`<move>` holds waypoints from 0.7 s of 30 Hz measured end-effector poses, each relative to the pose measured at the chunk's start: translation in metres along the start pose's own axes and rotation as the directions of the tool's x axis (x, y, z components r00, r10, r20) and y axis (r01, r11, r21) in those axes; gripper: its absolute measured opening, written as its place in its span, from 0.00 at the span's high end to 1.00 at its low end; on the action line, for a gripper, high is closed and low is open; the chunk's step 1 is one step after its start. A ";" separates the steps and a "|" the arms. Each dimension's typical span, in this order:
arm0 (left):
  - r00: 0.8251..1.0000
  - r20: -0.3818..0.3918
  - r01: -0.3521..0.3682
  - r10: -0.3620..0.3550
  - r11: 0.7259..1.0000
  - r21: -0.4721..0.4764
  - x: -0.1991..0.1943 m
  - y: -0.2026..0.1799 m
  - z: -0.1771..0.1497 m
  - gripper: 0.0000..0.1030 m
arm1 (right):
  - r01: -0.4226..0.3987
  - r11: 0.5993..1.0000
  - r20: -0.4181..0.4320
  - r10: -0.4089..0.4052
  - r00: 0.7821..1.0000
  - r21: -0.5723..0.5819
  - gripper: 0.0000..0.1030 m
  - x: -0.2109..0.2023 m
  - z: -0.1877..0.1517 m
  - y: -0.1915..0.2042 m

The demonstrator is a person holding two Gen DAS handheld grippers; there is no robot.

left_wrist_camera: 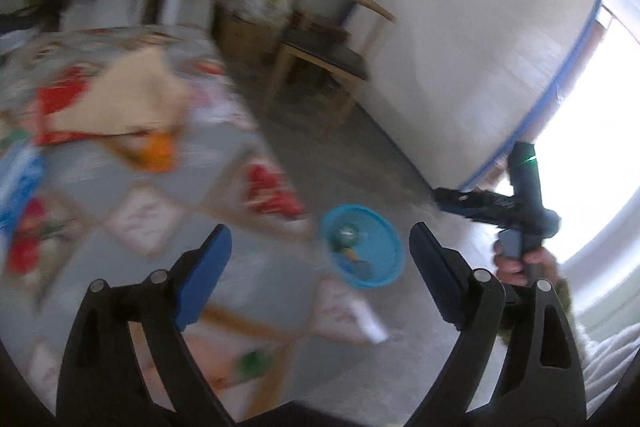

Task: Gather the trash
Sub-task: 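Move both tools back over the table, then grasp the blue-and-white toothpaste box with left while right grasps the beige cloth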

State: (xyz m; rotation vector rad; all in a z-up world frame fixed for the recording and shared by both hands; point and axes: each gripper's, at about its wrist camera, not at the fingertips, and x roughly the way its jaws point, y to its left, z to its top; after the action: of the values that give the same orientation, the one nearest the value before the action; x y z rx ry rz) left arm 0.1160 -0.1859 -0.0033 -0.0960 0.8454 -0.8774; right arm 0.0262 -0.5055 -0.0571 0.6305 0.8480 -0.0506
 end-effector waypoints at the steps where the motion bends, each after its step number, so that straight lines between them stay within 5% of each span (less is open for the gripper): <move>1: 1.000 0.013 -0.023 0.023 1.000 -0.009 -0.010 0.011 -0.004 0.16 | -0.019 1.000 -0.014 0.018 1.000 -0.021 0.23 0.007 0.001 0.014; 6: 0.983 0.104 -0.140 0.149 0.986 -0.087 -0.074 0.078 -0.019 0.15 | -0.097 0.984 -0.107 0.082 0.991 -0.148 0.23 0.047 -0.007 0.094; 9: 0.959 0.139 -0.228 0.247 0.964 -0.139 -0.101 0.117 -0.015 0.14 | -0.129 0.969 -0.157 0.097 0.983 -0.211 0.23 0.070 -0.012 0.135; 12: 0.907 0.151 -0.373 0.393 0.917 -0.145 -0.113 0.149 -0.011 0.14 | -0.146 0.952 -0.194 0.095 0.976 -0.269 0.23 0.089 -0.019 0.168; 13: 0.873 0.143 -0.450 0.465 0.884 -0.126 -0.111 0.161 -0.009 0.14 | -0.149 0.947 -0.201 0.093 0.975 -0.285 0.23 0.095 -0.020 0.178; 16: 0.813 0.071 -0.575 0.578 0.816 -0.060 -0.098 0.188 -0.005 0.14 | -0.152 0.936 -0.204 0.089 0.975 -0.318 0.23 0.108 -0.015 0.201; 21: 0.818 -0.023 -0.575 0.575 0.818 -0.025 -0.078 0.218 -0.009 0.14 | -0.116 0.917 -0.164 0.057 0.985 -0.382 0.23 0.132 0.014 0.237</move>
State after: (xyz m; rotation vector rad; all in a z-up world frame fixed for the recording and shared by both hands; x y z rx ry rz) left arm 0.2227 0.0150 -0.0491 0.1387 0.8357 -0.2895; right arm 0.1921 -0.2929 -0.0255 0.2956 0.9420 0.2458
